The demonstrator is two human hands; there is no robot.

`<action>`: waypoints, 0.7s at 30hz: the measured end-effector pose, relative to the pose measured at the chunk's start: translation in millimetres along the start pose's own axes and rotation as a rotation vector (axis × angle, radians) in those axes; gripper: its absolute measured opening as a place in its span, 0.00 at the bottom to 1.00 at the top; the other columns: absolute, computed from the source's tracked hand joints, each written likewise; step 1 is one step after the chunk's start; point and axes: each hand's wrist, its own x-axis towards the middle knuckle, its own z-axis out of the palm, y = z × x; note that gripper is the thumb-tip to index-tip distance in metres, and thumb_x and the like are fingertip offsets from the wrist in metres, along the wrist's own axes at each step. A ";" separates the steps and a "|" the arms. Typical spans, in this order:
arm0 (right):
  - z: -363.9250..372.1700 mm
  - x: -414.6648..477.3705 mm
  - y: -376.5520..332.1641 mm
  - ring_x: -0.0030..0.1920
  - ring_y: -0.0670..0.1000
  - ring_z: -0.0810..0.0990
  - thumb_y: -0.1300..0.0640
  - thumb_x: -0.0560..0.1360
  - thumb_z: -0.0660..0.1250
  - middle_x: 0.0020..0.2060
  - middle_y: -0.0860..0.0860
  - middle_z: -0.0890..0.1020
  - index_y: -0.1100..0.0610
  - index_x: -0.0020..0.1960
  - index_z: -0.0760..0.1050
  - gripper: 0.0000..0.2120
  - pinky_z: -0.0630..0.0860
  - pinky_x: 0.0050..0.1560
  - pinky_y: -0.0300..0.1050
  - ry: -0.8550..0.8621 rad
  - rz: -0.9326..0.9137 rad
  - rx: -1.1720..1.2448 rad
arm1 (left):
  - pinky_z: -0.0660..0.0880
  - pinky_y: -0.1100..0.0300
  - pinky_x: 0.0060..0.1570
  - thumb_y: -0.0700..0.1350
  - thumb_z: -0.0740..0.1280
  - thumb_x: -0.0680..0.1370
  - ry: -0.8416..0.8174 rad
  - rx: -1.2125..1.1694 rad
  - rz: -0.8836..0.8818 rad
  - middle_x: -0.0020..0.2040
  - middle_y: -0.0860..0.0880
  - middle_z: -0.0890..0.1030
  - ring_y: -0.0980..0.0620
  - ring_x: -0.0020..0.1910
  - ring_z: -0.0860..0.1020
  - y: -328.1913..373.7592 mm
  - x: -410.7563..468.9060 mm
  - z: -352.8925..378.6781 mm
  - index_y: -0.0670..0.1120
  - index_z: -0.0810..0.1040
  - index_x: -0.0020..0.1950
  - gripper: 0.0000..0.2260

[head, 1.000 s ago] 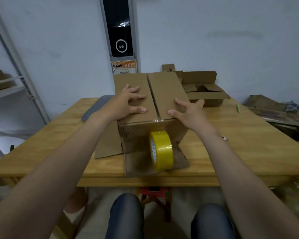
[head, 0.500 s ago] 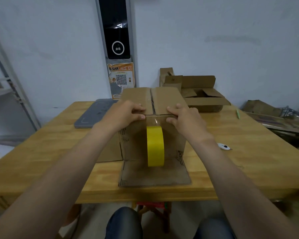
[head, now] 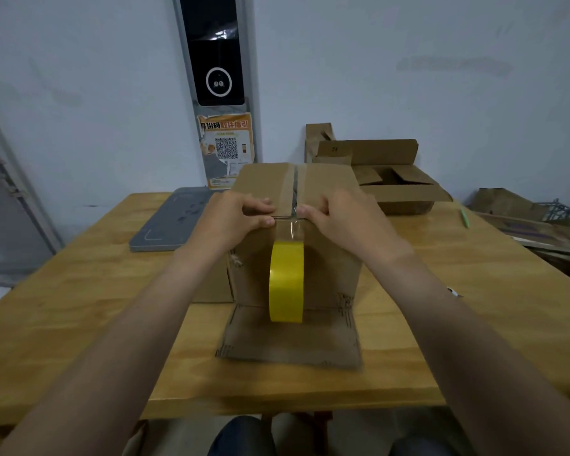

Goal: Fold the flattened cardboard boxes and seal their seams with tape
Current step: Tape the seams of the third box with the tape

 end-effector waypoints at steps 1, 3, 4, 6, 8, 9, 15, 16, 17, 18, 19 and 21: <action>-1.3 5.9 -3.8 0.38 0.50 0.76 0.35 0.80 0.62 0.37 0.49 0.78 0.54 0.44 0.74 0.22 0.68 0.37 0.44 -0.009 -0.037 0.013 | 0.65 0.47 0.76 0.47 0.77 0.75 0.006 0.010 0.002 0.64 0.57 0.82 0.57 0.72 0.72 -2.3 1.9 1.7 0.53 0.85 0.61 0.14; -0.7 17.6 -6.3 0.46 0.50 0.79 0.34 0.80 0.61 0.46 0.48 0.82 0.51 0.55 0.77 0.21 0.71 0.45 0.45 -0.021 -0.135 -0.025 | 0.60 0.44 0.78 0.46 0.75 0.78 0.023 0.043 0.016 0.67 0.57 0.80 0.55 0.75 0.69 -6.3 4.0 6.2 0.53 0.84 0.63 0.14; 1.2 23.3 -4.6 0.50 0.50 0.80 0.34 0.80 0.60 0.49 0.48 0.83 0.50 0.61 0.78 0.23 0.73 0.50 0.47 -0.028 -0.183 -0.065 | 0.55 0.42 0.80 0.46 0.73 0.79 0.028 0.062 0.025 0.68 0.56 0.79 0.55 0.76 0.68 -7.7 4.3 8.4 0.53 0.83 0.64 0.14; 5.7 33.0 1.5 0.51 0.51 0.82 0.31 0.80 0.55 0.50 0.50 0.85 0.50 0.61 0.81 0.28 0.78 0.54 0.51 -0.070 -0.256 -0.140 | 0.46 0.42 0.80 0.47 0.71 0.80 0.025 0.109 0.043 0.70 0.57 0.78 0.54 0.77 0.66 -9.0 4.5 11.3 0.55 0.82 0.65 0.14; 13.5 40.3 6.0 0.53 0.52 0.82 0.28 0.78 0.50 0.55 0.50 0.84 0.50 0.60 0.82 0.32 0.78 0.54 0.57 -0.128 -0.309 -0.176 | 0.44 0.42 0.80 0.48 0.70 0.81 0.021 0.156 0.061 0.71 0.58 0.77 0.54 0.78 0.65 -9.6 4.5 12.5 0.56 0.81 0.66 0.13; 17.7 42.7 5.6 0.58 0.54 0.80 0.28 0.78 0.49 0.61 0.48 0.82 0.46 0.63 0.80 0.32 0.77 0.57 0.60 -0.157 -0.316 -0.177 | 0.45 0.42 0.80 0.49 0.69 0.82 0.021 0.171 0.067 0.71 0.59 0.76 0.54 0.78 0.65 -9.9 4.4 12.0 0.56 0.81 0.66 0.13; 35.1 43.6 7.2 0.78 0.61 0.60 0.36 0.83 0.51 0.78 0.44 0.66 0.39 0.75 0.68 0.23 0.52 0.75 0.69 -0.181 -0.265 -0.054 | 0.45 0.41 0.79 0.50 0.66 0.83 0.013 0.226 0.060 0.72 0.60 0.75 0.53 0.79 0.63 -6.0 -2.5 11.8 0.58 0.80 0.67 0.13; 35.6 42.9 7.3 0.79 0.61 0.60 0.36 0.83 0.51 0.78 0.44 0.66 0.39 0.75 0.68 0.23 0.52 0.75 0.68 -0.176 -0.265 -0.043 | 0.45 0.40 0.79 0.50 0.66 0.83 0.023 0.239 0.058 0.72 0.60 0.75 0.52 0.79 0.63 -4.8 -3.8 12.6 0.57 0.80 0.67 0.13; 36.2 43.0 7.2 0.79 0.60 0.60 0.36 0.83 0.52 0.78 0.44 0.66 0.39 0.75 0.68 0.23 0.51 0.76 0.68 -0.175 -0.260 -0.031 | 0.44 0.40 0.80 0.51 0.66 0.83 0.035 0.250 0.053 0.72 0.60 0.75 0.52 0.79 0.63 -3.8 -4.5 14.0 0.57 0.80 0.67 0.12; 36.6 43.3 6.4 0.79 0.60 0.59 0.36 0.83 0.52 0.78 0.44 0.66 0.38 0.75 0.69 0.23 0.51 0.76 0.67 -0.180 -0.253 -0.020 | 0.44 0.40 0.80 0.51 0.65 0.83 0.046 0.257 0.047 0.72 0.60 0.75 0.52 0.79 0.63 -2.9 -5.1 15.1 0.57 0.81 0.66 0.12; 37.0 44.3 5.7 0.79 0.60 0.58 0.36 0.83 0.52 0.78 0.44 0.66 0.38 0.74 0.70 0.22 0.51 0.76 0.66 -0.184 -0.247 -0.008 | 0.44 0.39 0.80 0.51 0.65 0.83 0.056 0.257 0.037 0.72 0.60 0.75 0.52 0.79 0.64 -2.1 -5.4 15.8 0.57 0.81 0.66 0.12; 37.8 45.4 6.1 0.79 0.60 0.58 0.36 0.82 0.55 0.77 0.43 0.67 0.39 0.74 0.71 0.22 0.52 0.76 0.64 -0.174 -0.243 0.003 | 0.46 0.39 0.79 0.51 0.65 0.83 0.067 0.261 0.011 0.72 0.60 0.76 0.52 0.79 0.64 0.5 -6.7 17.7 0.57 0.81 0.67 0.13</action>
